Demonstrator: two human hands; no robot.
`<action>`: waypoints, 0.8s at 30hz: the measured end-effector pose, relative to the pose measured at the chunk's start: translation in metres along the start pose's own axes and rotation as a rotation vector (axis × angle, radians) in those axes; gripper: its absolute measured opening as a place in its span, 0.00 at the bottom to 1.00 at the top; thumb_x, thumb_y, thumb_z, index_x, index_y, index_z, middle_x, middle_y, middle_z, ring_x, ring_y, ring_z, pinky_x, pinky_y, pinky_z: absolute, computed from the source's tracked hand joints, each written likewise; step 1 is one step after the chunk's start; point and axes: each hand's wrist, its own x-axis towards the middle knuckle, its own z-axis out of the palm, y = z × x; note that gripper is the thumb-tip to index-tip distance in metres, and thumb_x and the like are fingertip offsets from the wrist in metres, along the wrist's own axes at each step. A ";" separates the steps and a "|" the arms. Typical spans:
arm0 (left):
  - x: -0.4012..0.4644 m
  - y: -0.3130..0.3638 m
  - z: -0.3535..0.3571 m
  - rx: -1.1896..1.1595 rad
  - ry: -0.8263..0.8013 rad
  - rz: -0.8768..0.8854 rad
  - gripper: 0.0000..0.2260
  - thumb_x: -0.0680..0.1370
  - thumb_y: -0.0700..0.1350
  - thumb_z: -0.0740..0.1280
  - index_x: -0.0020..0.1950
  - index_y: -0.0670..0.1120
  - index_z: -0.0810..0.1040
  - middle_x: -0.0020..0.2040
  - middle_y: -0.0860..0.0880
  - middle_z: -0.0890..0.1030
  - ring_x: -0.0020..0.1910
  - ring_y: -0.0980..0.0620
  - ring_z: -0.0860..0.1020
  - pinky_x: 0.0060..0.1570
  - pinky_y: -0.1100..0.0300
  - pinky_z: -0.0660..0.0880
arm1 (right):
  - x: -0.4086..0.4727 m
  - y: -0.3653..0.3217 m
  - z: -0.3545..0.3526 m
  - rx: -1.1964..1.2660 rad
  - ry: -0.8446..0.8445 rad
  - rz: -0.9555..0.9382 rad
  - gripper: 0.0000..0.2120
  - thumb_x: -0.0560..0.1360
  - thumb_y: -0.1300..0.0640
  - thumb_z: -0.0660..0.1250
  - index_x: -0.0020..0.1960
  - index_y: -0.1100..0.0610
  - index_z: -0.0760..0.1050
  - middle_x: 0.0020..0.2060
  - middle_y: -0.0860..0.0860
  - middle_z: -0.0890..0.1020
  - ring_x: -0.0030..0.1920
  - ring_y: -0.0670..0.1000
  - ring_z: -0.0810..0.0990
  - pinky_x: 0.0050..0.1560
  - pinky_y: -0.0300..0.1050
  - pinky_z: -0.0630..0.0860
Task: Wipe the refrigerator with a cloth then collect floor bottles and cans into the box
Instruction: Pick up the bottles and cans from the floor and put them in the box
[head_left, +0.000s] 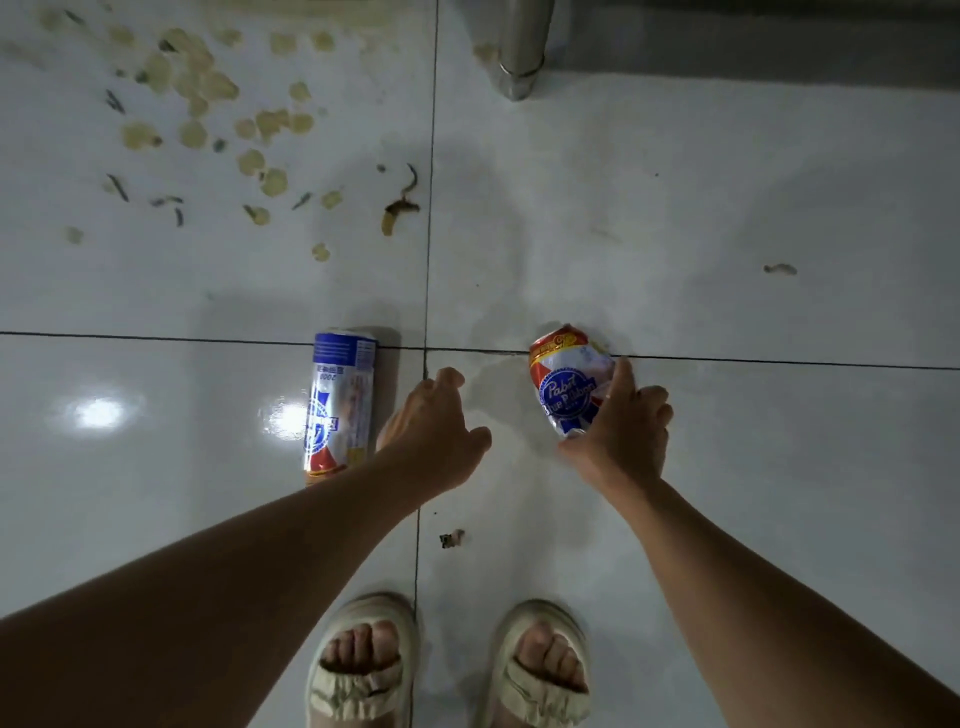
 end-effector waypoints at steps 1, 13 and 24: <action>-0.002 -0.004 -0.006 0.004 0.031 -0.016 0.28 0.74 0.48 0.68 0.71 0.47 0.62 0.67 0.47 0.70 0.64 0.48 0.70 0.55 0.58 0.67 | -0.006 -0.009 0.000 0.002 -0.023 -0.021 0.51 0.59 0.53 0.78 0.73 0.53 0.53 0.61 0.61 0.67 0.60 0.60 0.68 0.56 0.51 0.73; 0.006 -0.090 -0.028 -0.057 0.292 -0.413 0.30 0.70 0.47 0.72 0.67 0.45 0.62 0.63 0.43 0.68 0.61 0.44 0.68 0.56 0.49 0.69 | -0.043 -0.096 0.029 0.137 -0.200 -0.228 0.46 0.61 0.48 0.76 0.72 0.51 0.55 0.63 0.58 0.66 0.58 0.55 0.71 0.49 0.47 0.78; 0.007 -0.106 0.002 -0.262 0.341 -0.454 0.25 0.69 0.44 0.73 0.59 0.43 0.63 0.53 0.42 0.71 0.48 0.47 0.70 0.44 0.55 0.70 | -0.045 -0.091 0.016 0.101 -0.214 -0.180 0.46 0.65 0.40 0.73 0.74 0.50 0.52 0.65 0.59 0.64 0.59 0.56 0.74 0.52 0.49 0.79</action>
